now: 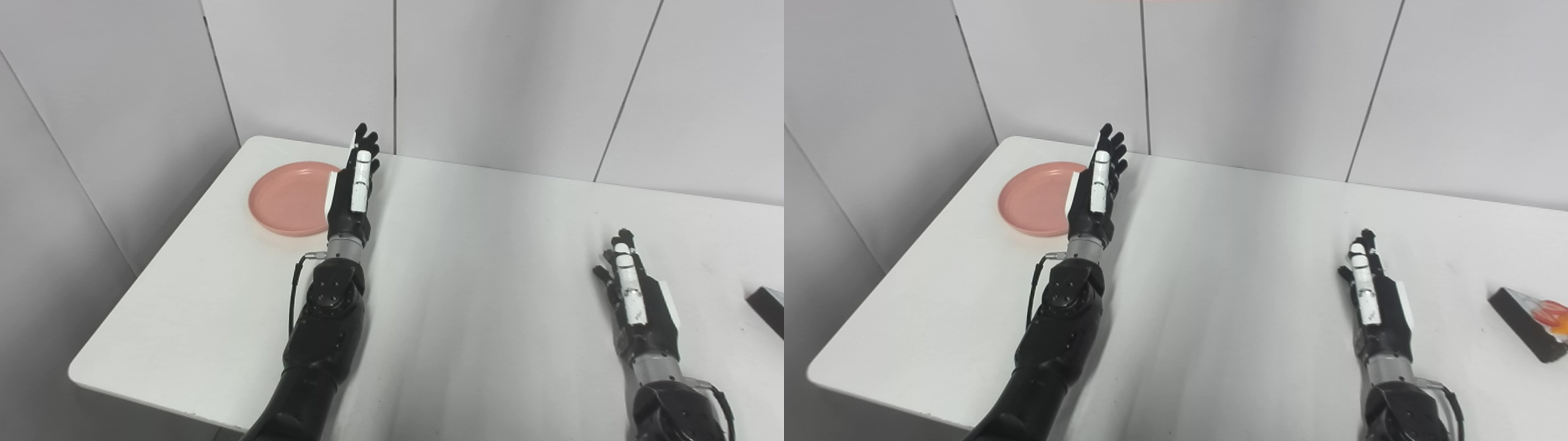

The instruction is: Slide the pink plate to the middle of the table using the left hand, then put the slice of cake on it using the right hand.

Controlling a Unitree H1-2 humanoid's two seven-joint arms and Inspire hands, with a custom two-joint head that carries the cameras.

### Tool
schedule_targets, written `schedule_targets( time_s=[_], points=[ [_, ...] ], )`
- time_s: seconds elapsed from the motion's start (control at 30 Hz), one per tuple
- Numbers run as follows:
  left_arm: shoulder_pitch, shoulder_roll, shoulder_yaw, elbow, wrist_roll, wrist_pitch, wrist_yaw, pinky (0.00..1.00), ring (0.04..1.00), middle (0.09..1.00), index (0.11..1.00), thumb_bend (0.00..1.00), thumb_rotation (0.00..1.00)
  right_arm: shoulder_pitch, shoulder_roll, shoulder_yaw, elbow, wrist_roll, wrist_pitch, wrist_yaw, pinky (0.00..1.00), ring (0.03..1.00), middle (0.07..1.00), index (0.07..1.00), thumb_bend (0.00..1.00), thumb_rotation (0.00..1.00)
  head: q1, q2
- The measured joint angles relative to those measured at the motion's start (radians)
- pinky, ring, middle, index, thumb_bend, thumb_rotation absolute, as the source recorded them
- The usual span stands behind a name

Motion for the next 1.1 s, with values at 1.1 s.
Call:
schedule_targets(
  time_s=[1.1],
  points=[
    [-0.108, 0.326, 0.152, 0.385, -0.006, -0.096, 0.179, 0.74, 0.719, 0.722, 0.727, 0.69, 1.0, -0.013, -0.001, -0.023, 0.037, 0.037, -0.035, 0.027, 1.0, 0.989, 0.993, 0.998, 0.51, 0.86, 0.032, -0.017]
  ],
)
